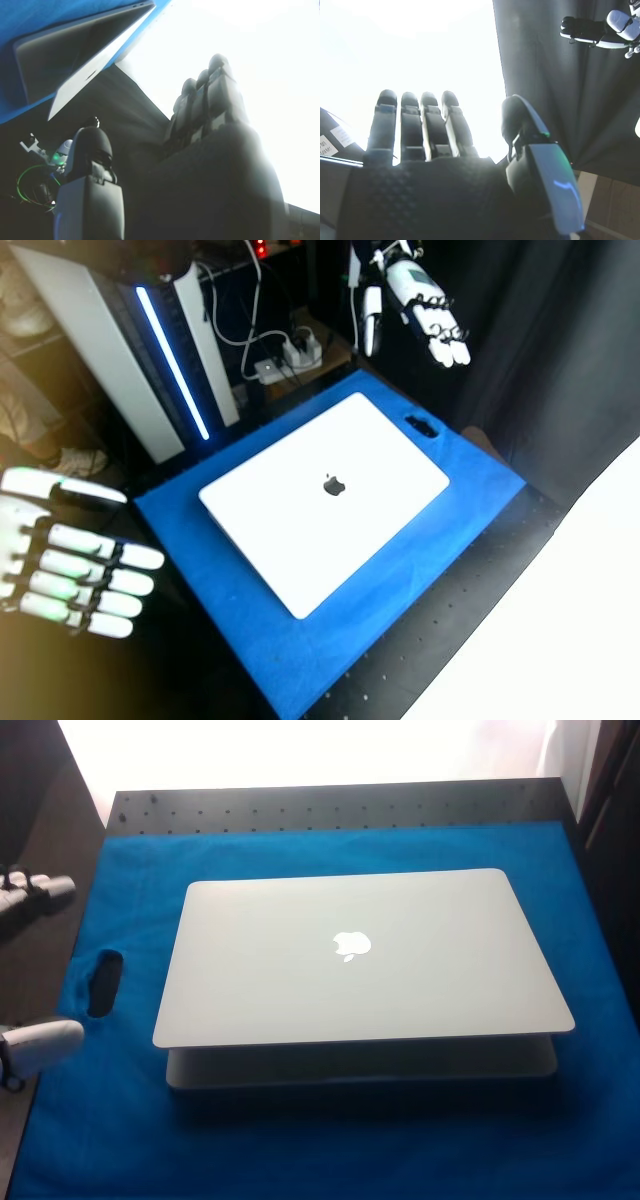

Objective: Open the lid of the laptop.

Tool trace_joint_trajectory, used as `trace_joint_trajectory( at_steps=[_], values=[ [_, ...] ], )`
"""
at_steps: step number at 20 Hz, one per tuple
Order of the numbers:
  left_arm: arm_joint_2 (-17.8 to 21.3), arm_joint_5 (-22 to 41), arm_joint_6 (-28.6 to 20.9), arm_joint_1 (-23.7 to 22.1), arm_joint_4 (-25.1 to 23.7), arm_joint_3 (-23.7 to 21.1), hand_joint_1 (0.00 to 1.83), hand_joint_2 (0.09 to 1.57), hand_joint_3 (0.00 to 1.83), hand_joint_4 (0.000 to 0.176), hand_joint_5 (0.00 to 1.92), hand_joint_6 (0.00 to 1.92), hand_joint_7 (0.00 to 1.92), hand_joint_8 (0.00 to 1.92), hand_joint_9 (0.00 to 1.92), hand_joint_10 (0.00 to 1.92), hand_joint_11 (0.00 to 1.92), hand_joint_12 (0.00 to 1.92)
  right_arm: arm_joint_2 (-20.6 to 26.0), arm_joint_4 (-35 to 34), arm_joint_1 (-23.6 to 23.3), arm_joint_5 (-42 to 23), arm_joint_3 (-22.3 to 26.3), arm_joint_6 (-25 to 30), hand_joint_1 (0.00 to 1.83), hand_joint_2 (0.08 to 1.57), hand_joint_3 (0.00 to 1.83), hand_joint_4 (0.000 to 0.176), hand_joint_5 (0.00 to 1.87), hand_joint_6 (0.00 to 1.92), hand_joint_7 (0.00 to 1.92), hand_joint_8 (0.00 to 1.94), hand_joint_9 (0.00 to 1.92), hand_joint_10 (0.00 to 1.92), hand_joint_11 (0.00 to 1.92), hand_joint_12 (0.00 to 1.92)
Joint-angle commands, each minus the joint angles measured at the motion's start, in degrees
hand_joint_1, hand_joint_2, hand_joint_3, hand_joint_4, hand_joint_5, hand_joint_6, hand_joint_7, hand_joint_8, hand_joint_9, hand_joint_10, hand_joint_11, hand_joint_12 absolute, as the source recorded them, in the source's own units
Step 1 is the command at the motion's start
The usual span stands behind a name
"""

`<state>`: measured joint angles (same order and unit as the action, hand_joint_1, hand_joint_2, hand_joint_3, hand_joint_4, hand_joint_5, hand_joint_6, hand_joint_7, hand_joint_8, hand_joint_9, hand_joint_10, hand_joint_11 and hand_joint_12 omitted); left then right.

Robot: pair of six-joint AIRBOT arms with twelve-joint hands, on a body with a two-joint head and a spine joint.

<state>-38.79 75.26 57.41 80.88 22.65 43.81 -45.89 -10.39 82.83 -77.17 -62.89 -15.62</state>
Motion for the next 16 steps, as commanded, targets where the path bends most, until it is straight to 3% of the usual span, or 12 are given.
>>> trace_joint_trajectory(
  at_steps=[1, 2, 3, 4, 6, 7, 8, 9, 10, 11, 14, 16],
  values=[
    [0.06, 6.48, -0.12, -0.19, 0.05, 0.59, 0.61, 1.26, 0.1, 0.0, 0.19, 0.02, 0.14, 0.0, 0.07, 0.02, 0.0, 0.14, 0.34, -1.55, -0.31, -5.91, -0.54, 0.3, 0.52, 1.34, 0.0, 0.021, 0.28, 0.0, 0.16, 0.0, 0.09, 0.0, 0.0, 0.3],
    [0.04, 6.24, -0.12, -0.19, 0.05, 0.64, 0.64, 1.25, 0.06, 0.0, 0.18, 0.01, 0.13, 0.0, 0.07, 0.01, 0.0, 0.11, 0.29, -1.4, -0.31, -5.6, -0.58, 0.3, 0.53, 1.34, 0.0, 0.025, 0.29, 0.0, 0.16, 0.0, 0.08, 0.0, 0.0, 0.39],
    [0.0, 6.0, -0.12, -0.19, 0.05, 0.66, 0.72, 1.23, 0.04, 0.0, 0.16, 0.0, 0.12, 0.0, 0.06, 0.0, 0.0, 0.06, 0.21, -1.19, -0.31, -5.27, -0.61, 0.3, 0.56, 1.34, 0.0, 0.0, 0.33, 0.01, 0.19, 0.0, 0.1, 0.01, 0.0, 0.46],
    [0.0, 5.79, -0.12, -0.19, 0.04, 0.64, 0.77, 1.22, 0.02, 0.0, 0.14, 0.0, 0.11, 0.0, 0.05, 0.0, 0.0, 0.04, 0.14, -0.84, -0.31, -4.88, -0.6, 0.3, 0.56, 1.34, 0.0, 0.0, 0.34, 0.0, 0.19, 0.0, 0.1, 0.0, 0.0, 0.43],
    [-0.07, 5.13, -0.8, -0.23, -1.35, 0.98, 0.8, 1.17, 0.0, 0.0, 0.08, 0.0, 0.05, 0.0, 0.0, 0.0, 0.0, 0.0, 0.13, 1.0, -0.34, -2.99, -0.71, 0.3, 0.39, 1.32, 0.0, 0.013, 0.38, 0.0, 0.29, 0.01, 0.2, 0.01, 0.06, 0.48],
    [-0.35, 4.58, -2.37, -0.6, -2.87, 1.77, 0.77, 1.14, 0.0, 0.0, 0.03, 0.0, 0.02, 0.0, 0.0, 0.0, 0.0, 0.0, 0.13, 2.21, -0.45, -1.76, -0.81, 0.33, 0.36, 1.32, 0.0, 0.029, 0.35, 0.0, 0.26, 0.0, 0.17, 0.0, 0.01, 0.49],
    [-0.53, 3.96, -3.06, -1.21, -4.18, 2.34, 0.77, 1.11, 0.0, 0.017, 0.01, 0.0, 0.0, 0.0, 0.0, 0.0, 0.0, 0.0, 0.13, 3.6, -0.77, -0.5, -0.87, 0.38, 0.35, 1.33, 0.0, 0.023, 0.32, 0.0, 0.22, 0.0, 0.11, 0.01, 0.0, 0.35],
    [-0.52, 3.59, -3.06, -1.7, -4.86, 2.45, 0.77, 1.08, 0.0, 0.054, 0.0, 0.0, 0.0, 0.0, 0.0, 0.0, 0.0, 0.0, 0.1, 4.69, -1.27, 0.54, -0.89, 0.39, 0.33, 1.33, 0.0, 0.025, 0.3, 0.0, 0.21, 0.0, 0.1, 0.0, 0.0, 0.28],
    [-0.51, 3.24, -3.06, -2.22, -5.74, 2.55, 0.76, 1.05, 0.0, 0.068, 0.0, 0.0, 0.0, 0.0, 0.0, 0.0, 0.0, 0.0, 0.04, 6.18, -2.11, 1.94, -0.91, 0.39, 0.31, 1.33, 0.0, 0.004, 0.21, 0.0, 0.15, 0.0, 0.05, 0.0, 0.0, 0.2],
    [-0.49, 2.98, -3.07, -2.58, -6.63, 2.56, 0.77, 1.02, 0.0, 0.002, 0.0, 0.0, 0.0, 0.0, 0.0, 0.0, 0.0, 0.0, -0.04, 7.89, -2.98, 3.31, -0.94, 0.39, 0.2, 1.34, 0.01, 0.0, 0.11, 0.0, 0.07, 0.0, 0.01, 0.0, 0.0, 0.09],
    [-0.47, 0.9, -3.13, -4.15, -9.03, 2.76, 0.75, 0.93, 0.0, 0.0, 0.0, 0.0, 0.0, 0.0, 0.0, 0.0, 0.0, 0.0, -0.02, 12.36, -5.33, 7.34, -1.15, 0.39, 0.04, 1.36, 0.01, 0.0, 0.0, 0.0, 0.0, 0.0, 0.0, 0.0, 0.0, 0.0],
    [-0.62, -2.1, -3.0, -6.49, -11.22, 3.35, 0.57, 0.95, 0.0, 0.0, 0.0, 0.0, 0.0, 0.0, 0.0, 0.0, 0.0, 0.0, 0.04, 15.33, -6.97, 9.95, -1.34, 0.55, 0.0, 1.36, 0.0, 0.0, 0.0, 0.0, 0.0, 0.0, 0.0, 0.0, 0.0, 0.0]
  ],
)
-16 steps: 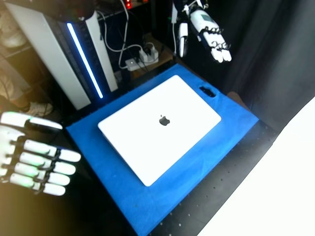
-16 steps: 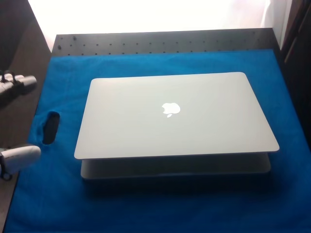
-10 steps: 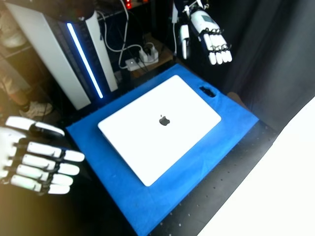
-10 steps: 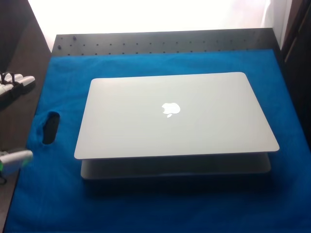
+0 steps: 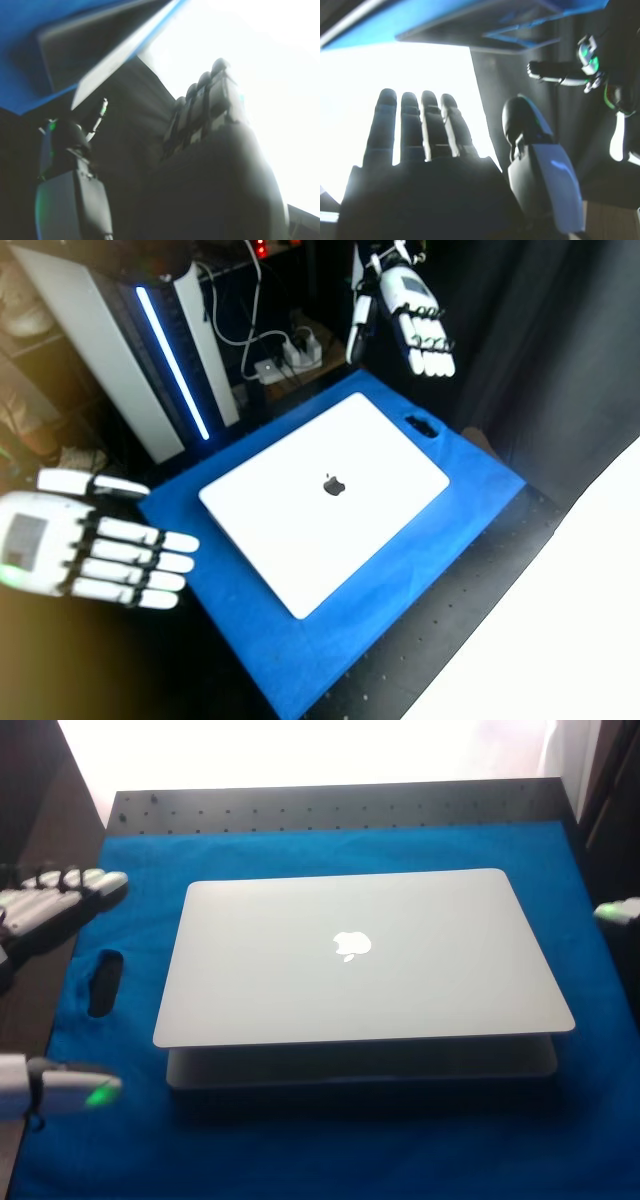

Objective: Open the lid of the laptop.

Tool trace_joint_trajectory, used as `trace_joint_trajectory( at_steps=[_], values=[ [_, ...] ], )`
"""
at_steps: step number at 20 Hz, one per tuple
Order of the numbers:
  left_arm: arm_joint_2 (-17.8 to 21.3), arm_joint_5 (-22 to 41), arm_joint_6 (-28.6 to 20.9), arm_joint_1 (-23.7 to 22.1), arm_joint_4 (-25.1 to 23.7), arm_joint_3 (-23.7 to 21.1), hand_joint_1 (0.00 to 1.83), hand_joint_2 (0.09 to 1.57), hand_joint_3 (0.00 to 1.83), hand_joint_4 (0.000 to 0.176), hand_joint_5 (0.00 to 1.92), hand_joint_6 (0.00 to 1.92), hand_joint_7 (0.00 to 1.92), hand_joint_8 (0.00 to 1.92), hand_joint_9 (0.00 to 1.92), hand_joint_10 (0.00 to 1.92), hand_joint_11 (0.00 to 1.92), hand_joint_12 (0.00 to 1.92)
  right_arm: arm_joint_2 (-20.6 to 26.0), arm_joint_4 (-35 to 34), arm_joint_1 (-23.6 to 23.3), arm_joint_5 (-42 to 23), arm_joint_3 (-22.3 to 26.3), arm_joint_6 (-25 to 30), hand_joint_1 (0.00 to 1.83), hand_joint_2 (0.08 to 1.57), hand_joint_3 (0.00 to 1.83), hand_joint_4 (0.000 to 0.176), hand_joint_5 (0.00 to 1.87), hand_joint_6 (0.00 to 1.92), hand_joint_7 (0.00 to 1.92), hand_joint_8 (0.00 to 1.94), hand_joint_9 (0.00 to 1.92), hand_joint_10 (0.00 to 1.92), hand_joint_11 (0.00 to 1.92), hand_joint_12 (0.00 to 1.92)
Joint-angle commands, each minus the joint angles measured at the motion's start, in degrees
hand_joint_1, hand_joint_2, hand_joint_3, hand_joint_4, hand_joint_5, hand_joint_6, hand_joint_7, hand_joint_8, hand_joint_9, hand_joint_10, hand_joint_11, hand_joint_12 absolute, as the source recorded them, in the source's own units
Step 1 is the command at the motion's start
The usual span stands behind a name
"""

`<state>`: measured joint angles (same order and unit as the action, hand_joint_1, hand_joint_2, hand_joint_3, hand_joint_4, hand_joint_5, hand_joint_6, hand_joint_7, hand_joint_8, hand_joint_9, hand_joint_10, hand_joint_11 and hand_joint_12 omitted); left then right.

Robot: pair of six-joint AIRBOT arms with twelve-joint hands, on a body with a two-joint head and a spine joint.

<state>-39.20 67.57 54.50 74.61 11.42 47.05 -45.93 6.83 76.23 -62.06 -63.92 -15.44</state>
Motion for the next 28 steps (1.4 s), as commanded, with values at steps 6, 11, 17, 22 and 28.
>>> trace_joint_trajectory(
  at_steps=[6, 11, 17, 22, 28],
  values=[
    [-1.47, -4.96, 0.45, -9.02, -7.62, 1.99, 0.24, 0.96, 0.0, 0.0, 0.0, 0.0, 0.0, 0.0, 0.0, 0.0, 0.0, 0.0, 0.16, 3.51, -1.53, -1.7, -0.7, 3.02, 0.0, 1.33, 0.0, 0.0, 0.0, 0.0, 0.0, 0.0, 0.0, 0.0, 0.0, 0.0],
    [-2.27, -7.44, -0.06, -10.69, -9.87, 2.4, 0.28, 0.94, 0.0, 0.0, 0.0, 0.0, 0.0, 0.0, 0.0, 0.0, 0.0, 0.0, 0.92, 8.21, -3.34, 2.07, -0.86, 4.12, 0.0, 1.31, 0.0, 0.0, 0.0, 0.0, 0.0, 0.0, 0.0, 0.0, 0.0, 0.0],
    [-2.9, -9.58, -0.35, -12.27, -11.31, 2.89, 0.36, 0.94, 0.0, 0.0, 0.0, 0.0, 0.0, 0.0, 0.0, 0.0, 0.0, 0.0, 1.24, 19.19, -9.81, 9.87, -0.82, 4.92, 0.0, 1.32, 0.0, 0.0, 0.0, 0.0, 0.0, 0.0, 0.0, 0.0, 0.0, 0.0],
    [-3.15, -10.44, -0.4, -12.37, -11.31, 2.96, 0.38, 0.95, 0.0, 0.0, 0.0, 0.0, 0.0, 0.0, 0.0, 0.0, 0.0, 0.0, 1.3, 24.65, -11.87, 13.18, -0.79, 4.92, 0.0, 1.34, 0.01, 0.0, 0.0, 0.0, 0.0, 0.0, 0.0, 0.0, 0.0, 0.0],
    [-4.0, -10.91, -0.88, -12.39, -11.37, 3.26, 0.38, 0.96, 0.0, 0.0, 0.0, 0.0, 0.0, 0.0, 0.0, 0.0, 0.0, 0.0, 1.06, 31.26, -17.71, 17.93, -0.54, 4.9, 0.04, 1.35, 0.0, 0.0, 0.0, 0.0, 0.0, 0.0, 0.0, 0.0, 0.0, 0.0]
  ],
)
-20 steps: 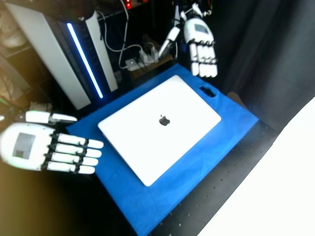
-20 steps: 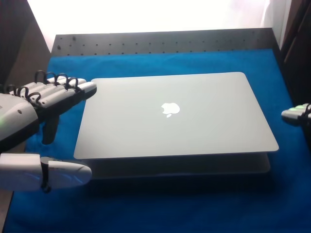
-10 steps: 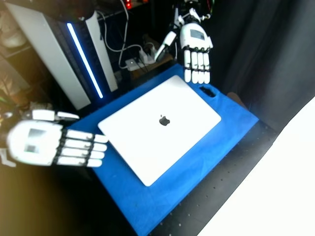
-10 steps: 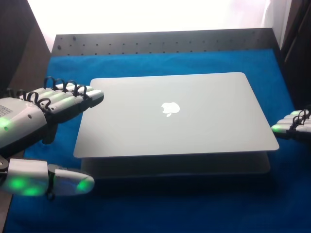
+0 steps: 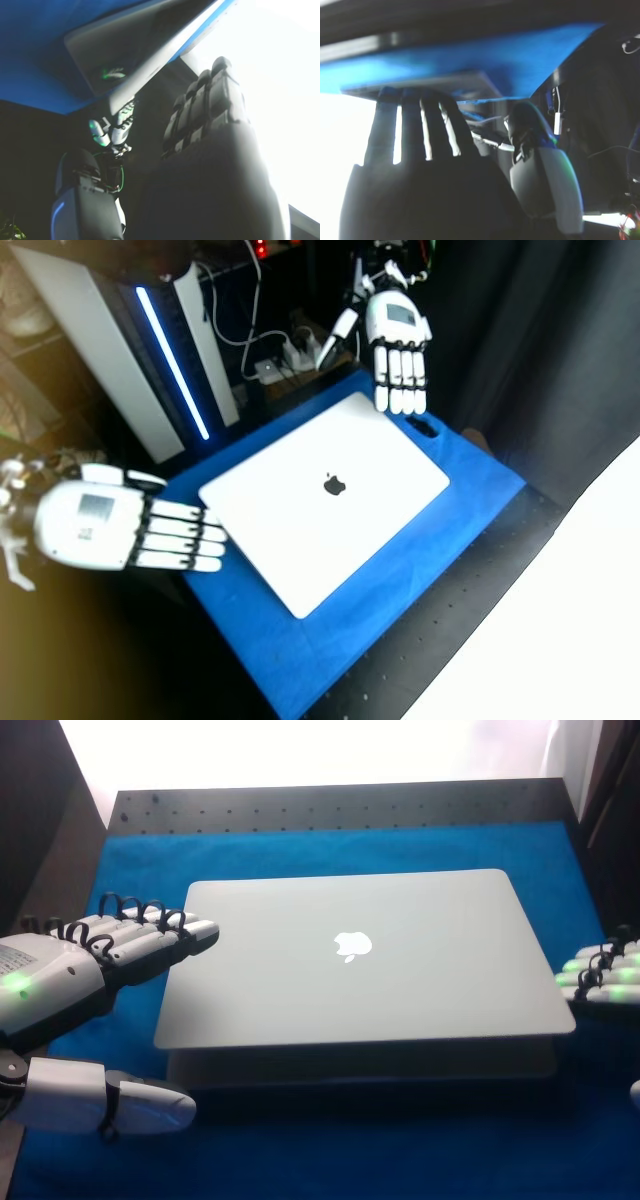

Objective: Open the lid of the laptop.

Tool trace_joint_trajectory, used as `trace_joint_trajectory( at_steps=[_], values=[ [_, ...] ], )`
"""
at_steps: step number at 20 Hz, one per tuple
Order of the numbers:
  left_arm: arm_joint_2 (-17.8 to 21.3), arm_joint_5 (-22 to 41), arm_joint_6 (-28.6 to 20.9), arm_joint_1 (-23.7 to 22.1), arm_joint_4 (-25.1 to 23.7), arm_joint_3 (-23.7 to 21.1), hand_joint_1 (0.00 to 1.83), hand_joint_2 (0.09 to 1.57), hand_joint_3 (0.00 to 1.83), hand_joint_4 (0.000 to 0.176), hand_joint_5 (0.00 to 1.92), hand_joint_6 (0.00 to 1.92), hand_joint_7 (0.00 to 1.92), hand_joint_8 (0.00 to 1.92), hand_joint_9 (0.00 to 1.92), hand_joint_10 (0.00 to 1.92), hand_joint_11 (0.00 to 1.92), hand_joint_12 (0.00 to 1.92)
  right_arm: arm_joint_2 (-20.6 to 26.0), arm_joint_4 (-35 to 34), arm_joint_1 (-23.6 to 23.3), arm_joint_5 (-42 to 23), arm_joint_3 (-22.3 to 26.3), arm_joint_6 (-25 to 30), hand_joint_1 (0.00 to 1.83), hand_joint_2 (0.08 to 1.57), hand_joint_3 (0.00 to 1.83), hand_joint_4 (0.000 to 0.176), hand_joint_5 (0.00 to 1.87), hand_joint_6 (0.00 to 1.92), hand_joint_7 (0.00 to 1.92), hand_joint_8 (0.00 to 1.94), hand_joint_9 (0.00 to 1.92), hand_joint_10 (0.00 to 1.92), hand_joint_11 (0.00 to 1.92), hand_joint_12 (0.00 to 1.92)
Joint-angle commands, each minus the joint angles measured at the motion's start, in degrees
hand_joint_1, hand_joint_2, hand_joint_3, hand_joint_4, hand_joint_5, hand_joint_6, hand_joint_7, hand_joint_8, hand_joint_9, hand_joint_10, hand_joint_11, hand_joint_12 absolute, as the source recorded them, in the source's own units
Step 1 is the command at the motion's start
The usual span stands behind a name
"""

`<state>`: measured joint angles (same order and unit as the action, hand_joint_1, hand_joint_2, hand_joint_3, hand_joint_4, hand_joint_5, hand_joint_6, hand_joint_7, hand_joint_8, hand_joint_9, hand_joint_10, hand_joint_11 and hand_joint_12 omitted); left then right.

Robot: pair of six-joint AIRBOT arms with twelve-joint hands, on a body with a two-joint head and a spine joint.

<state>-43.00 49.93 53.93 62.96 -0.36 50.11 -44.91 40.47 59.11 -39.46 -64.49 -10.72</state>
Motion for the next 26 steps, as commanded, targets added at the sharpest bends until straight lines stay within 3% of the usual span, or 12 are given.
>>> trace_joint_trajectory(
  at_steps=[1, 7, 10, 15, 22, 26],
  values=[
    [-0.3, 6.89, -0.45, -0.74, 0.54, 0.2, 0.41, 0.96, 0.01, 0.0, 0.0, 0.0, 0.0, 0.0, 0.0, 0.0, 0.0, 0.0, -0.34, -2.13, -0.56, -4.63, 0.07, 0.18, 0.05, 1.35, 0.0, 0.0, 0.0, 0.0, 0.0, 0.0, 0.0, 0.0, 0.0, 0.0],
    [-0.83, 6.97, -0.78, -0.75, 0.82, 0.31, 0.4, 0.98, 0.01, 0.0, 0.0, 0.0, 0.0, 0.0, 0.0, 0.0, 0.0, 0.0, -2.07, 0.01, -0.56, -3.73, 0.22, 0.22, 0.12, 1.36, 0.0, 0.0, 0.0, 0.0, 0.0, 0.0, 0.0, 0.0, 0.0, 0.0],
    [-1.13, 7.02, -0.83, -0.76, 0.93, 0.38, 0.42, 0.98, 0.0, 0.0, 0.0, 0.0, 0.0, 0.0, 0.0, 0.0, 0.0, 0.0, -3.02, 2.33, -0.56, -3.29, 0.2, 1.65, 0.01, 1.37, 0.0, 0.0, 0.0, 0.0, 0.0, 0.0, 0.0, 0.0, 0.0, 0.0],
    [-1.56, 6.7, -0.92, -0.77, 0.93, 0.58, 0.42, 0.98, 0.0, 0.0, 0.0, 0.0, 0.0, 0.0, 0.0, 0.0, 0.0, 0.0, -3.42, 4.39, -0.88, -3.21, 0.16, 3.14, 0.02, 1.37, 0.0, 0.0, 0.0, 0.0, 0.0, 0.0, 0.0, 0.0, 0.0, 0.0],
    [-2.03, 6.65, -1.07, -0.76, 1.09, 0.83, 0.47, 0.97, 0.0, 0.0, 0.0, 0.0, 0.0, 0.0, 0.0, 0.0, 0.0, 0.0, -3.34, 7.9, -5.96, -3.49, 0.51, 3.55, 0.13, 1.35, 0.0, 0.0, 0.0, 0.0, 0.0, 0.0, 0.0, 0.0, 0.0, 0.0],
    [-2.43, 6.44, -1.22, -0.75, 1.15, 0.97, 0.49, 0.97, 0.0, 0.0, 0.0, 0.0, 0.0, 0.0, 0.0, 0.0, 0.0, 0.0, -3.34, 7.81, -7.39, -4.68, 0.5, 3.55, 0.08, 1.36, 0.0, 0.0, 0.0, 0.0, 0.0, 0.0, 0.0, 0.0, 0.0, 0.0]
  ],
)
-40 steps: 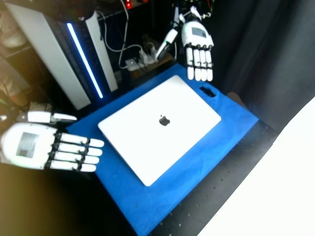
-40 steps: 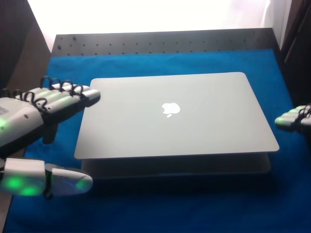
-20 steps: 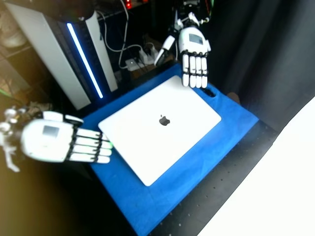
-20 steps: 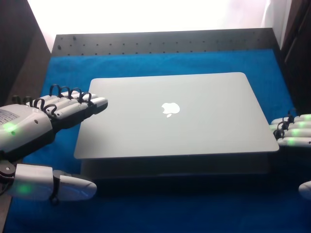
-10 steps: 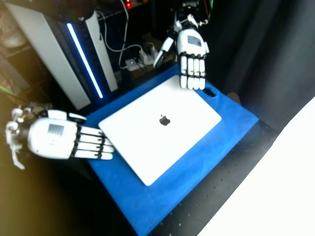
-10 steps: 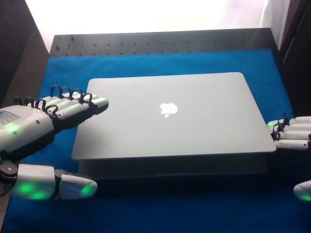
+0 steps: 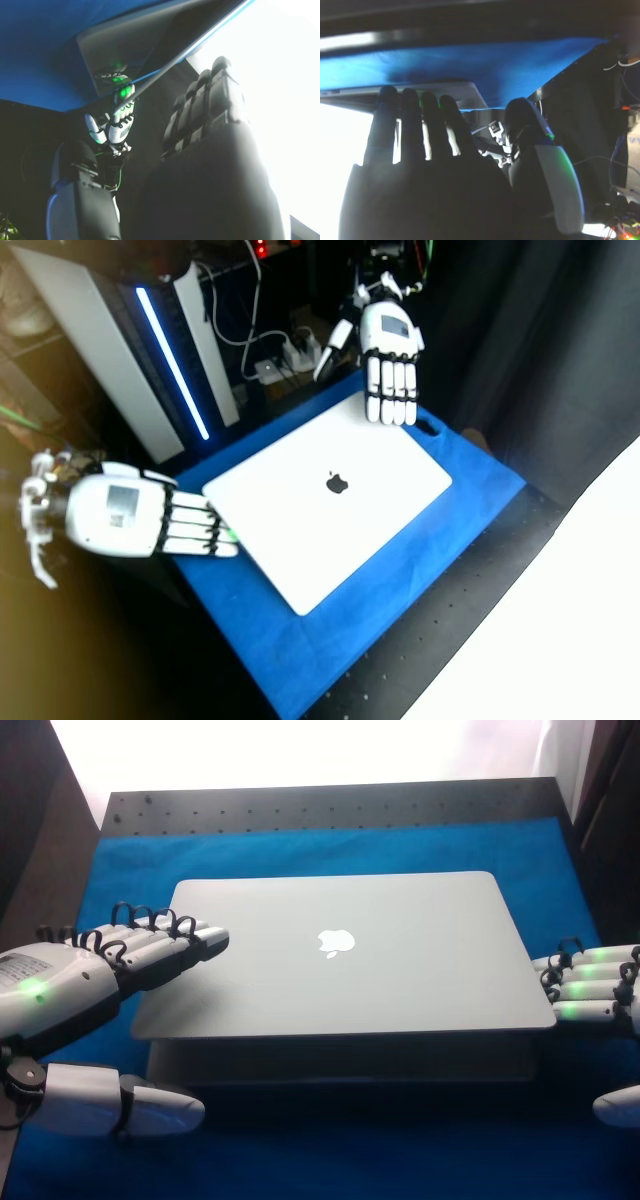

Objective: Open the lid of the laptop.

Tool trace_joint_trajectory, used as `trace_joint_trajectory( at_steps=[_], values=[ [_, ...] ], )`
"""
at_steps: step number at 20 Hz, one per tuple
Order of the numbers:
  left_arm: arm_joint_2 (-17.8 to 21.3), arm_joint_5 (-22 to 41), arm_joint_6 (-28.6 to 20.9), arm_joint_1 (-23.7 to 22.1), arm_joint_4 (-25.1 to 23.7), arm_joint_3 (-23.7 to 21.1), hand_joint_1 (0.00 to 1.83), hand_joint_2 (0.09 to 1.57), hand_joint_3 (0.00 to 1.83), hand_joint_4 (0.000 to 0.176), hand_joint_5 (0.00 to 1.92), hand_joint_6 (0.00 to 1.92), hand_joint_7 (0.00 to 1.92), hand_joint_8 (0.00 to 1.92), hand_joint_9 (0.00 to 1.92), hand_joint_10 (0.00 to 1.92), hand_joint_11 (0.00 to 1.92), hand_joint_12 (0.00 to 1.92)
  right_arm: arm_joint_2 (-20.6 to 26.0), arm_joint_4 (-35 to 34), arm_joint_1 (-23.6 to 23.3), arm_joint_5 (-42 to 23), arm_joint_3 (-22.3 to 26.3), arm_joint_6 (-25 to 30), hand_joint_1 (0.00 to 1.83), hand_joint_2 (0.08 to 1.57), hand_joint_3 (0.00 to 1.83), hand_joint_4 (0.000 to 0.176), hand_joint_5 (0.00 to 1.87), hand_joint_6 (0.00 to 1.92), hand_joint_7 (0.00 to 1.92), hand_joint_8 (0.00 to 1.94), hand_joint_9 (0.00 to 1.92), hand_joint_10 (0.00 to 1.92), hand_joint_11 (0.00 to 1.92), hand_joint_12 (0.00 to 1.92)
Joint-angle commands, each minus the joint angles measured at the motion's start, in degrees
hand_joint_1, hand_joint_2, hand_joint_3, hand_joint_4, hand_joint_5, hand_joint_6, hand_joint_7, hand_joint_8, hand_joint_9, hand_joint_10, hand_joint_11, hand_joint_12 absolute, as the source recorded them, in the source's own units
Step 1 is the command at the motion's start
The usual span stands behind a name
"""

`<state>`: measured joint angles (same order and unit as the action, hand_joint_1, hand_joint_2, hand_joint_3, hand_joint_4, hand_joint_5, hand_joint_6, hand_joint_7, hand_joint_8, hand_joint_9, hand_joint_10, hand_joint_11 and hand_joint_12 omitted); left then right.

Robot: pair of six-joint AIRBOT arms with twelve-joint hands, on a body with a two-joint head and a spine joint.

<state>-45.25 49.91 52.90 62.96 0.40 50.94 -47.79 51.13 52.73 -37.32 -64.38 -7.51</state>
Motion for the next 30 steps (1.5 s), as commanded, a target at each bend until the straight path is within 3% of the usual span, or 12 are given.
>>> trace_joint_trajectory(
  at_steps=[1, 5, 8, 9, 12, 17, 23, 28, 30],
  values=[
    [-0.26, 6.46, -0.19, -0.75, 0.38, 0.18, 0.48, 0.97, 0.0, 0.0, 0.0, 0.0, 0.0, 0.0, 0.0, 0.0, 0.0, 0.0, -0.5, -3.09, -1.12, -7.16, 0.4, 0.34, 0.09, 1.36, 0.0, 0.0, 0.0, 0.0, 0.0, 0.0, 0.0, 0.0, 0.0, 0.0],
    [-0.63, 6.35, -0.23, -0.76, 0.47, 0.51, 0.48, 0.97, 0.0, 0.0, 0.0, 0.0, 0.0, 0.0, 0.0, 0.0, 0.0, 0.0, -2.08, -2.66, -1.14, -7.52, 0.12, 0.33, 0.15, 1.35, 0.0, 0.0, 0.0, 0.0, 0.0, 0.0, 0.0, 0.0, 0.0, 0.0],
    [-0.79, 6.63, -0.23, -1.05, 0.43, 0.97, 0.49, 0.96, 0.0, 0.0, 0.0, 0.0, 0.0, 0.0, 0.0, 0.0, 0.0, 0.0, -2.92, -2.53, -1.14, -7.46, -0.38, 0.33, 0.1, 1.36, 0.0, 0.0, 0.0, 0.0, 0.0, 0.0, 0.0, 0.0, 0.0, 0.0],
    [-1.18, 6.75, -0.22, -1.61, 0.43, 1.21, 0.58, 0.96, 0.0, 0.0, 0.0, 0.0, 0.0, 0.0, 0.0, 0.0, 0.0, 0.0, -3.27, -2.51, -1.14, -7.44, -0.52, 0.33, 0.08, 1.36, 0.0, 0.0, 0.0, 0.0, 0.0, 0.0, 0.0, 0.0, 0.0, 0.0],
    [-4.1, 6.09, -0.22, -4.1, 0.43, 2.96, 0.49, 0.96, 0.0, 0.0, 0.0, 0.0, 0.0, 0.0, 0.0, 0.0, 0.0, 0.0, -5.31, -0.83, -1.12, -6.52, -1.02, 0.35, 0.16, 1.35, 0.0, 0.0, 0.01, 0.0, 0.0, 0.0, 0.0, 0.0, 0.0, 0.0],
    [-9.0, 4.54, -0.23, -8.61, 0.37, 5.88, 0.55, 0.94, 0.0, 0.0, 0.0, 0.0, 0.0, 0.0, 0.0, 0.0, 0.0, 0.0, -7.53, 4.24, -1.09, -5.25, -1.97, 3.97, 0.07, 1.37, 0.01, 0.0, 0.0, 0.0, 0.0, 0.0, 0.0, 0.0, 0.0, 0.0],
    [-11.86, 1.82, -0.22, -10.93, -1.27, 7.34, 0.8, 0.94, 0.0, 0.0, 0.0, 0.0, 0.0, 0.0, 0.0, 0.0, 0.0, 0.0, -7.75, 4.39, -1.11, -5.09, -2.36, 3.97, 0.26, 1.33, 0.0, 0.0, 0.02, 0.0, 0.0, 0.0, 0.0, 0.0, 0.0, 0.0],
    [-13.25, -0.95, -0.21, -12.69, -3.77, 7.89, 0.8, 0.92, 0.0, 0.0, 0.0, 0.0, 0.0, 0.0, 0.0, 0.0, 0.0, 0.0, -7.71, 4.26, -1.12, -5.09, -2.4, 3.97, 0.22, 1.34, 0.0, 0.0, 0.03, 0.01, 0.0, 0.0, 0.0, 0.0, 0.0, 0.0],
    [-13.72, -1.51, -0.2, -14.05, -4.13, 8.64, 0.92, 0.93, 0.0, 0.0, 0.0, 0.0, 0.0, 0.0, 0.0, 0.0, 0.0, 0.0, -7.71, 4.19, -1.12, -5.09, -2.38, 3.97, 0.21, 1.35, 0.0, 0.0, 0.03, 0.0, 0.0, 0.0, 0.0, 0.0, 0.0, 0.0]
  ],
)
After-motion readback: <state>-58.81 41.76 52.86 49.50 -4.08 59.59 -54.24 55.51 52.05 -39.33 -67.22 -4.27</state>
